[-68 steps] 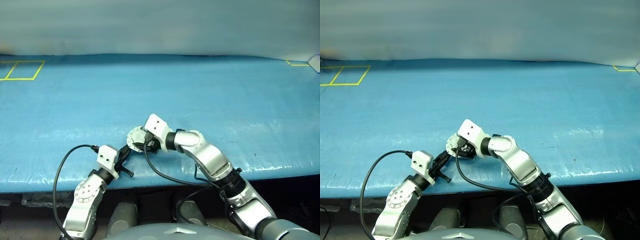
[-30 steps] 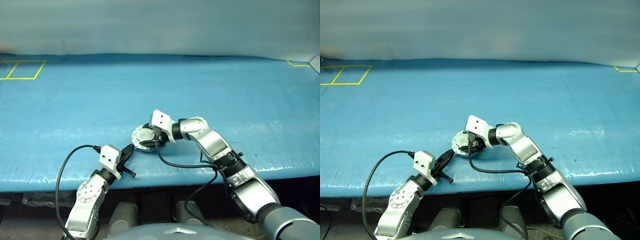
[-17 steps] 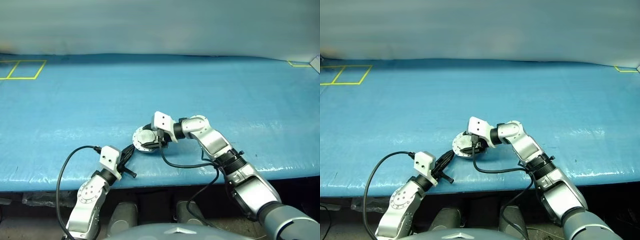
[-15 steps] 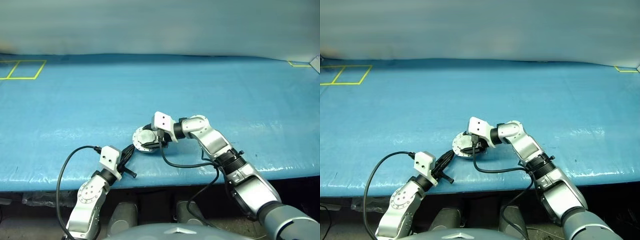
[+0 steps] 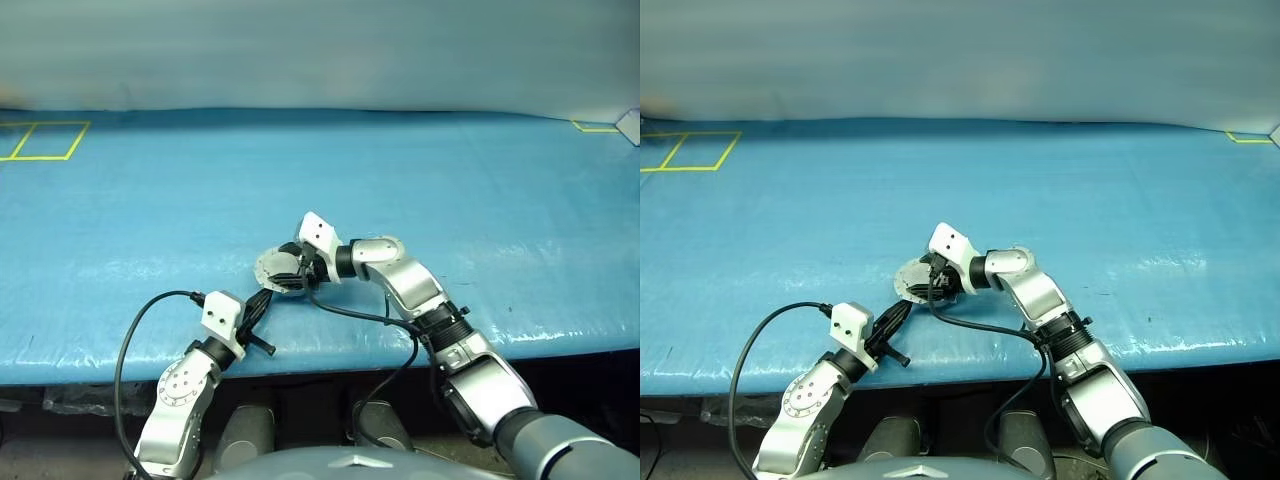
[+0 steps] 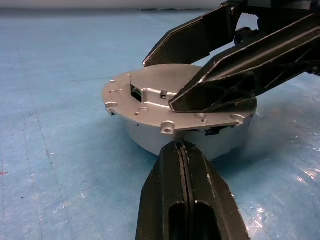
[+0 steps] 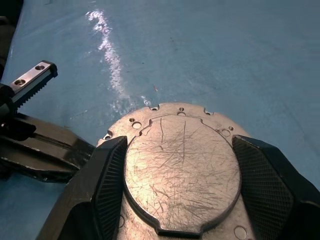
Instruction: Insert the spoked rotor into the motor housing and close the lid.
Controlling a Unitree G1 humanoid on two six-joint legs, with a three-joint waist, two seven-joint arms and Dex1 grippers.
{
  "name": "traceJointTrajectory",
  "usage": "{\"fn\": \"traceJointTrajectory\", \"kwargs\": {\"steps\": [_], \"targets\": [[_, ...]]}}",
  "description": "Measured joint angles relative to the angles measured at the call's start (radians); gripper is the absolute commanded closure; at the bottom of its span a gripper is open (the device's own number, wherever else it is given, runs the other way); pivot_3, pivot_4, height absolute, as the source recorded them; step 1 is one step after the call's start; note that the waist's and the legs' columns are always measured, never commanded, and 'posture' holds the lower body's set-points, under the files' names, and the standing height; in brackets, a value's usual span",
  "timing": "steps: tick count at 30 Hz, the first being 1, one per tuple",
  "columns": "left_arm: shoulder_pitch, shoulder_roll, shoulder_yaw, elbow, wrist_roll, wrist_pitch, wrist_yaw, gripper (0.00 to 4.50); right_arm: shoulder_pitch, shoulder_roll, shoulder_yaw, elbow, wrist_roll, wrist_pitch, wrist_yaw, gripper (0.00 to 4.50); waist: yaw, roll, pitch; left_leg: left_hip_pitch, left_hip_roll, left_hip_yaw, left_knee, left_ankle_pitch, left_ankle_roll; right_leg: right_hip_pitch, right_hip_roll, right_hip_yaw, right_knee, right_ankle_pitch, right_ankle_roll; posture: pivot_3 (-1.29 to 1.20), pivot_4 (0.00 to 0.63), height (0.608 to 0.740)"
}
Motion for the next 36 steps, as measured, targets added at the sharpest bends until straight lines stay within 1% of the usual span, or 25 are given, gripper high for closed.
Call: {"fn": "traceJointTrajectory", "kwargs": {"steps": [6,11,19,25,29,33,36], "targets": [[0.000,-0.002,-0.001,0.000,0.000,0.000,0.001,4.50,-0.016,0.062,-0.062,0.068,-0.008,0.000,-0.148,1.49,0.000,0.000,0.000,0.000,0.000,0.000,0.000,0.000,0.000,0.000,0.000,0.000,0.000,0.001,-0.001,0.00,0.150,0.740],[0.000,-0.002,-0.001,0.000,0.000,0.000,0.001,4.50,-0.034,0.063,-0.073,0.088,-0.032,0.000,-0.216,1.49,0.001,0.000,0.000,0.000,0.000,0.000,0.000,0.000,0.000,0.000,0.000,0.000,0.000,0.001,-0.001,0.00,0.150,0.740],[0.000,-0.004,-0.001,0.000,0.000,0.000,0.001,4.50,-0.028,0.021,-0.065,0.056,-0.050,0.014,-0.213,1.49,0.001,0.000,0.000,0.000,0.000,0.001,0.000,0.000,0.000,0.000,0.000,0.000,0.000,0.000,-0.001,0.00,0.150,0.740],[-0.004,-0.008,-0.002,0.000,0.000,0.000,0.000,4.50,-0.025,0.012,-0.059,0.049,-0.051,0.014,-0.200,1.49,-0.001,0.000,0.000,0.000,0.000,0.001,0.000,0.000,0.000,0.000,0.001,0.000,0.000,0.000,-0.001,0.00,0.150,0.740],[-0.004,-0.011,-0.002,0.000,0.000,0.000,0.000,4.50,-0.022,0.032,-0.064,0.046,-0.050,0.031,-0.222,1.49,-0.003,0.000,0.000,0.000,0.000,0.001,0.000,0.000,0.000,0.000,0.001,0.000,0.000,0.000,-0.001,0.00,0.150,0.740],[-0.004,-0.011,-0.002,0.000,0.000,0.001,0.001,4.50,-0.013,0.073,-0.096,0.020,-0.032,0.095,-0.257,1.49,-0.004,0.000,0.000,0.001,0.000,0.000,-0.001,0.000,0.000,0.001,0.001,0.000,0.000,0.000,-0.001,0.00,0.150,0.740],[-0.004,-0.011,-0.003,0.000,0.000,0.001,0.000,4.50,-0.011,0.084,-0.106,0.007,-0.024,0.129,-0.277,1.49,-0.005,0.000,0.000,0.001,0.000,0.000,-0.001,0.000,0.000,0.001,0.001,0.000,0.000,0.000,-0.001,0.00,0.150,0.740]]}}
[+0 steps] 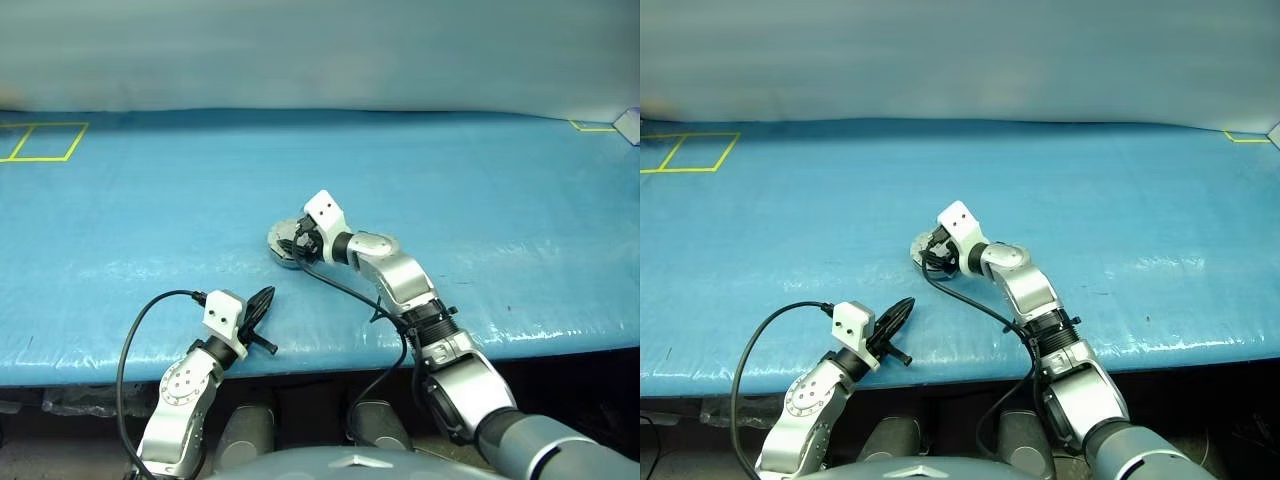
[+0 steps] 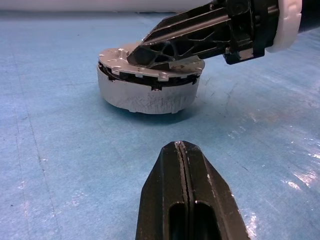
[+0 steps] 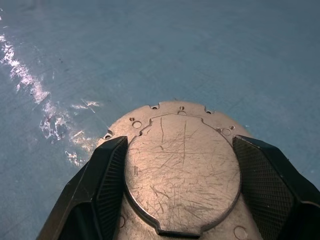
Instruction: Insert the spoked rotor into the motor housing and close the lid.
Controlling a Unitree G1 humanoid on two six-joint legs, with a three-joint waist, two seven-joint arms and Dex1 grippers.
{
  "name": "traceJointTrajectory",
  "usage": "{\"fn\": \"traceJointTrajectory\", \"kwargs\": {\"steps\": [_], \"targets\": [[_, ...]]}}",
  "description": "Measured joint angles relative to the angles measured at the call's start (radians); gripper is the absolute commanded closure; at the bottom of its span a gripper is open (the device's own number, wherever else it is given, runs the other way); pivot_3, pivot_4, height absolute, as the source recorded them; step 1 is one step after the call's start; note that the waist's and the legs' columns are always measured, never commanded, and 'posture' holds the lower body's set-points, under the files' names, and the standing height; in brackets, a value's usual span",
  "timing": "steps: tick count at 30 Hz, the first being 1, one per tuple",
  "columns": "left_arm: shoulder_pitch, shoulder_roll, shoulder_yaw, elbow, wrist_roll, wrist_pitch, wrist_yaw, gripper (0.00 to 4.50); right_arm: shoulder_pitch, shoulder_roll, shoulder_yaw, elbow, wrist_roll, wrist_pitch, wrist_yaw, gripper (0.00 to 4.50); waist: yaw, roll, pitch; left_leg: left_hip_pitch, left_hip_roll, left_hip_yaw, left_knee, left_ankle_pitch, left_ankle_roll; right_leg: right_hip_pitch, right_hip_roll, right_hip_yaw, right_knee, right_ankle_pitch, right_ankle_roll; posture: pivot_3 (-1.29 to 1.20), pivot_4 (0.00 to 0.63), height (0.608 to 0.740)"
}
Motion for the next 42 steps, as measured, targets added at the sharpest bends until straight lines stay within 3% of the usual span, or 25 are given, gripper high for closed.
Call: {"fn": "traceJointTrajectory", "kwargs": {"steps": [18,42], "targets": [[-0.003,-0.001,-0.016,0.003,0.000,0.010,0.000,4.50,0.058,0.038,0.047,-0.061,-0.072,0.012,-0.145,1.49,0.000,0.000,-0.001,0.007,0.001,0.000,-0.001,0.000,0.000,0.003,0.000,0.001,0.000,-0.004,0.004,0.00,0.150,0.740],[-0.011,0.000,-0.017,0.012,0.000,0.018,-0.001,4.50,0.056,0.065,0.047,-0.110,-0.085,0.131,-0.211,1.49,0.002,0.002,-0.002,0.009,0.001,-0.004,-0.004,0.000,0.001,0.003,-0.003,0.000,-0.002,-0.005,0.004,0.00,0.150,0.740]]}}
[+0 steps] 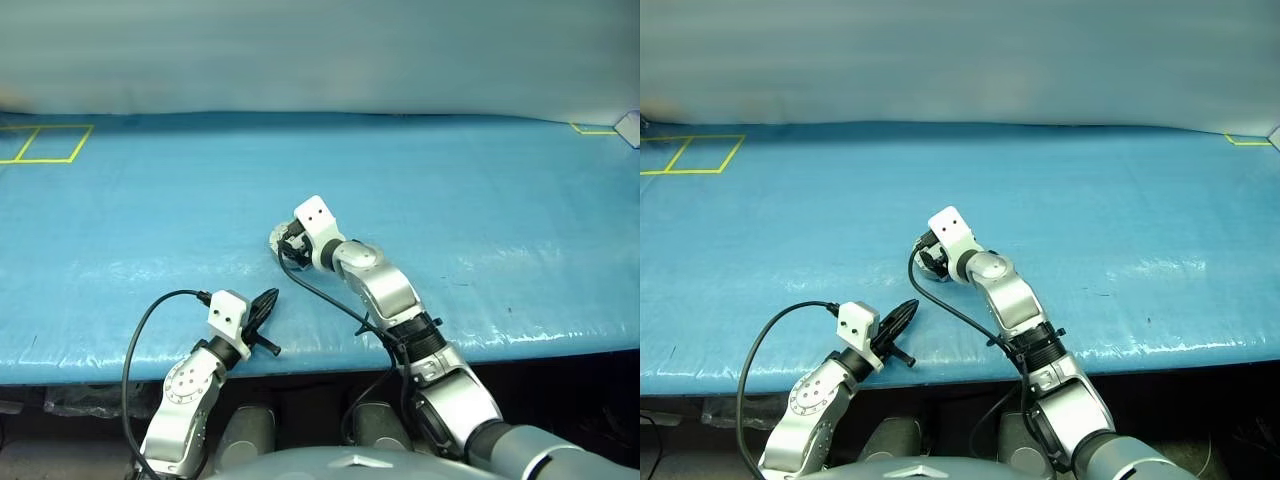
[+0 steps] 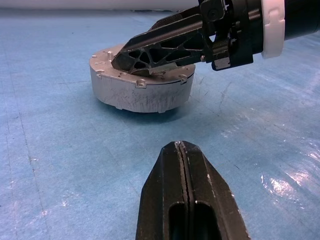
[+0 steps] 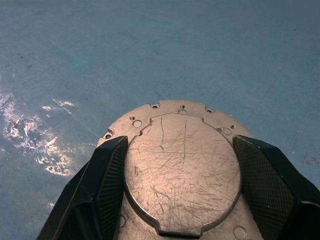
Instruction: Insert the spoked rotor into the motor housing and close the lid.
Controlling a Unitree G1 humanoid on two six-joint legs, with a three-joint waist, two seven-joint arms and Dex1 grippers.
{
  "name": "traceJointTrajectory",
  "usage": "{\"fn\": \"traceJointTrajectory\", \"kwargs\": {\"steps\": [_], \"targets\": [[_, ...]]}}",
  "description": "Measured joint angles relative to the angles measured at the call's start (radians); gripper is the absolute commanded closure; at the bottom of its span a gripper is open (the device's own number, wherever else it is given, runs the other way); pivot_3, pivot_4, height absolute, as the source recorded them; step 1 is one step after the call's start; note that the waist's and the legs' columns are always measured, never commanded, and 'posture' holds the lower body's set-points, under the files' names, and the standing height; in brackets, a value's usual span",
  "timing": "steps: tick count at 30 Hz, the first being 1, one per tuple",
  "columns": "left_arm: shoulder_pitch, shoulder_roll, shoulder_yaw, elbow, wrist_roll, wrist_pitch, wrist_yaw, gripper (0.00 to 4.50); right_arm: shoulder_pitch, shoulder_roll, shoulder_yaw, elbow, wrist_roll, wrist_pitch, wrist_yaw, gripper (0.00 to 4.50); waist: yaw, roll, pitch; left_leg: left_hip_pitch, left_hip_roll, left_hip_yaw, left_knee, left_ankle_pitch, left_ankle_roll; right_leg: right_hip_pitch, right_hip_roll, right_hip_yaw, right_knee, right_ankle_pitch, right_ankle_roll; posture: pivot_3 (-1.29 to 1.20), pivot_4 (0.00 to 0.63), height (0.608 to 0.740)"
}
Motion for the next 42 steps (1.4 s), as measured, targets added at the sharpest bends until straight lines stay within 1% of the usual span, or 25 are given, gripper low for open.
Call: {"fn": "traceJointTrajectory", "kwargs": {"steps": [4,7,11,13,16,18,21,23,25,27,31,34,39,42], "targets": [[-0.007,0.000,0.000,0.008,0.000,0.007,0.003,4.50,0.002,-0.008,0.011,0.000,-0.006,-0.002,0.002,1.49,0.000,0.000,0.000,0.000,0.000,0.000,0.000,0.000,0.000,0.000,0.000,0.000,0.000,0.000,0.000,0.00,0.150,0.740],[-0.048,-0.021,0.010,0.007,-0.010,0.060,0.034,4.50,0.007,-0.011,0.012,-0.003,-0.009,-0.003,0.002,1.49,0.006,0.000,0.000,0.000,0.000,-0.001,0.000,0.000,0.000,0.000,0.000,-0.001,0.000,-0.001,0.000,0.00,0.150,0.740],[-0.181,-0.063,0.097,0.006,-0.070,0.165,0.122,4.50,0.023,-0.017,0.012,-0.022,-0.010,-0.004,0.001,1.49,0.011,-0.001,0.000,0.000,-0.001,-0.002,0.001,0.000,0.000,0.001,0.001,-0.002,0.000,0.000,0.001,0.00,0.150,0.740],[-0.270,-0.058,0.149,0.004,-0.116,0.257,0.152,4.50,0.033,-0.021,0.012,-0.035,-0.010,-0.005,0.001,1.49,0.011,-0.001,-0.001,0.000,-0.002,-0.002,0.000,0.000,0.000,0.003,0.001,-0.002,0.000,0.000,0.001,0.00,0.150,0.740],[-0.389,-0.037,0.212,0.007,-0.202,0.422,0.167,4.50,0.039,-0.023,0.011,-0.043,-0.010,-0.005,0.002,1.49,0.009,-0.001,-0.001,0.000,-0.002,-0.002,0.000,0.000,0.000,0.008,0.001,-0.003,0.000,0.001,0.006,0.00,0.150,0.740],[-0.446,-0.020,0.243,0.035,-0.277,0.506,0.134,4.50,0.041,-0.025,0.010,-0.045,-0.010,-0.005,0.003,1.49,0.008,-0.001,-0.001,0.001,-0.002,-0.002,0.000,0.000,0.000,0.009,0.002,-0.003,-0.001,0.001,0.007,0.00,0.150,0.740],[-0.574,0.034,0.296,0.139,-0.416,0.656,0.037,4.50,0.044,-0.028,0.009,-0.050,-0.008,-0.004,0.004,1.49,0.009,-0.002,0.000,0.000,-0.004,-0.003,0.001,0.000,0.000,0.010,0.002,-0.004,-0.001,0.001,0.007,0.00,0.150,0.740],[-0.650,0.066,0.321,0.197,-0.473,0.722,-0.008,4.50,0.048,-0.030,0.009,-0.056,-0.008,-0.004,0.004,1.49,0.008,-0.001,0.000,0.001,-0.006,-0.004,0.000,0.000,0.000,0.010,0.002,-0.004,-0.001,0.000,0.007,0.00,0.150,0.740],[-0.698,0.094,0.324,0.248,-0.495,0.766,-0.044,4.50,0.052,-0.031,0.009,-0.061,-0.006,-0.004,0.005,1.49,0.007,-0.001,0.000,0.001,-0.007,-0.005,0.000,0.000,0.000,0.010,0.002,-0.004,-0.001,0.000,0.007,0.00,0.150,0.740],[-0.742,0.127,0.320,0.329,-0.499,0.809,-0.074,4.50,0.054,-0.031,0.009,-0.065,-0.004,-0.004,0.005,1.49,0.006,-0.001,0.000,0.001,-0.007,-0.005,-0.001,0.000,0.000,0.010,0.002,-0.004,-0.001,0.000,0.007,0.00,0.150,0.740],[-0.785,0.157,0.290,0.444,-0.477,0.851,-0.111,4.50,0.061,-0.032,0.007,-0.072,-0.002,-0.004,0.003,1.49,0.007,-0.002,0.000,0.000,-0.008,-0.007,-0.001,0.000,-0.001,0.010,0.001,-0.004,-0.001,0.000,0.008,0.00,0.150,0.740],[-0.800,0.183,0.236,0.468,-0.442,0.869,-0.145,4.50,0.067,-0.032,0.005,-0.079,-0.001,-0.004,0.000,1.49,0.007,-0.002,0.000,0.000,-0.008,-0.008,-0.002,0.000,-0.001,0.010,0.001,-0.003,-0.001,0.000,0.007,0.00,0.150,0.740],[-0.809,0.195,0.179,0.494,-0.392,0.873,-0.186,4.50,0.070,-0.032,0.005,-0.082,-0.001,-0.004,-0.002,1.49,0.008,-0.002,0.000,0.000,-0.008,-0.008,-0.002,0.000,-0.001,0.009,0.000,-0.003,-0.001,0.000,0.007,0.00,0.150,0.740],[-0.816,0.196,0.168,0.495,-0.374,0.872,-0.198,4.50,0.071,-0.032,0.004,-0.082,-0.001,-0.004,-0.003,1.49,0.009,-0.002,0.000,0.001,-0.008,-0.009,-0.002,0.000,-0.001,0.009,0.000,-0.003,-0.001,-0.001,0.007,0.00,0.150,0.740]]}}
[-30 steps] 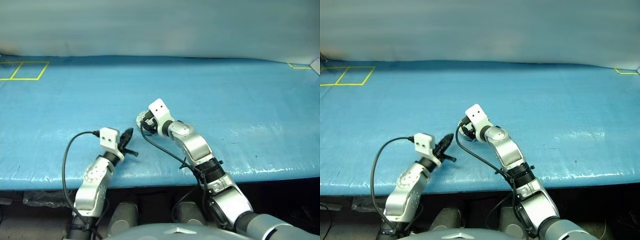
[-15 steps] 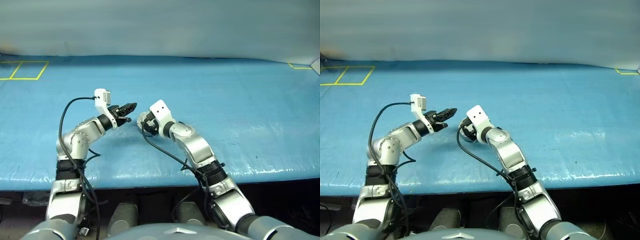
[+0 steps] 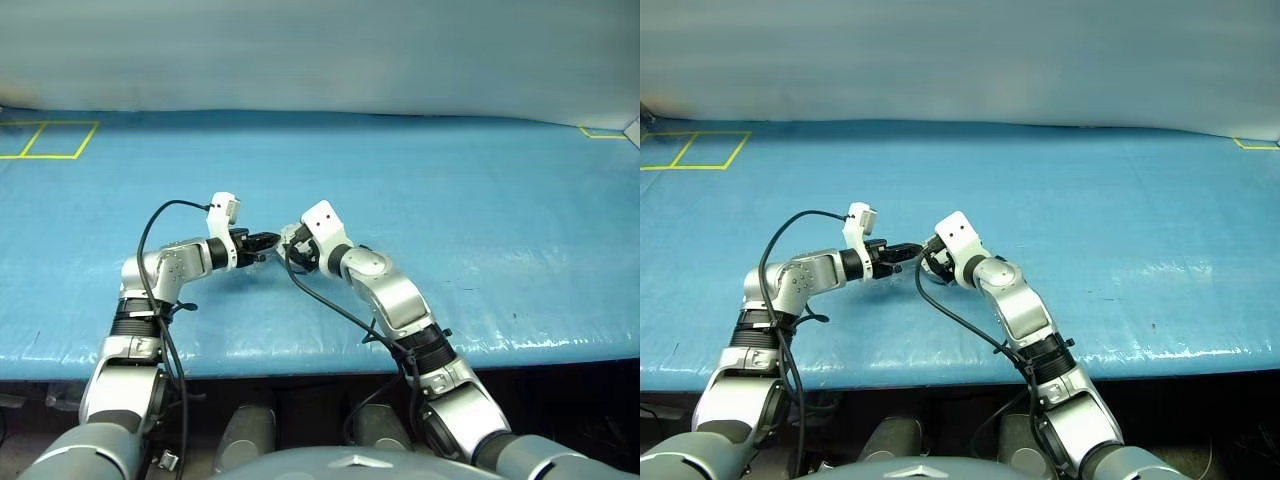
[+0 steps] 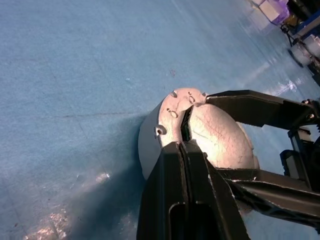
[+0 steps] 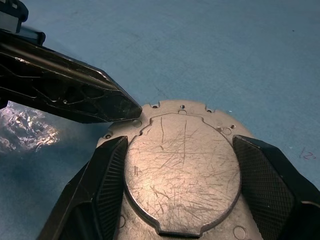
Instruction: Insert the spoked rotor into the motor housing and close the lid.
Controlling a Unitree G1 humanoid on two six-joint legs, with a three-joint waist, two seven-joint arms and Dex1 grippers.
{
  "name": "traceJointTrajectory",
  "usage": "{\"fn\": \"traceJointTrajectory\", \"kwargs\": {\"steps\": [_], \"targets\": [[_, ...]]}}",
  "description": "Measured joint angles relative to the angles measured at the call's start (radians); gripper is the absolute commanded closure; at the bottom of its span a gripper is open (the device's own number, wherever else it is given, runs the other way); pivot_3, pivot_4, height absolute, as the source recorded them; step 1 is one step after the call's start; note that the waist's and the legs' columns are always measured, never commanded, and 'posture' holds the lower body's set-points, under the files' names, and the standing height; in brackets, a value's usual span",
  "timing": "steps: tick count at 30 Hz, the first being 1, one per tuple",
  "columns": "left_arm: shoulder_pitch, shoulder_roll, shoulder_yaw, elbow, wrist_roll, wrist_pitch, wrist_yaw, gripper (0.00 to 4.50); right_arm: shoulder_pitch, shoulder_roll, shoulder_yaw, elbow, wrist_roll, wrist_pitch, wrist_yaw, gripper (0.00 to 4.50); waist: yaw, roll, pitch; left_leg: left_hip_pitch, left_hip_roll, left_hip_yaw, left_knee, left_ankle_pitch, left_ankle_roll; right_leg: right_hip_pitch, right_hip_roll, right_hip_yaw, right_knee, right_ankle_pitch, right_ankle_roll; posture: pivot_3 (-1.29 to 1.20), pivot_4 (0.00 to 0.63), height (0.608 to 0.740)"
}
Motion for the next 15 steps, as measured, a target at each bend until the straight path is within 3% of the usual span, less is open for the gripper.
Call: {"fn": "traceJointTrajectory", "kwargs": {"steps": [12,15], "targets": [[-0.012,-0.015,-0.028,0.000,0.050,0.001,-0.021,4.50,0.014,-0.013,0.000,-0.015,0.002,0.000,0.006,1.49,0.005,0.000,-0.001,0.000,0.000,-0.001,0.000,0.000,0.000,0.000,-0.002,0.000,0.000,-0.001,0.001,0.00,0.150,0.740],[-0.014,-0.022,-0.040,0.001,0.058,0.003,-0.026,4.50,0.037,-0.019,-0.008,-0.027,0.012,0.000,0.008,0.49,0.007,-0.001,-0.002,0.001,0.000,-0.002,0.000,0.000,0.000,0.001,-0.003,0.000,-0.001,-0.001,0.002,0.00,0.150,0.740]]}}
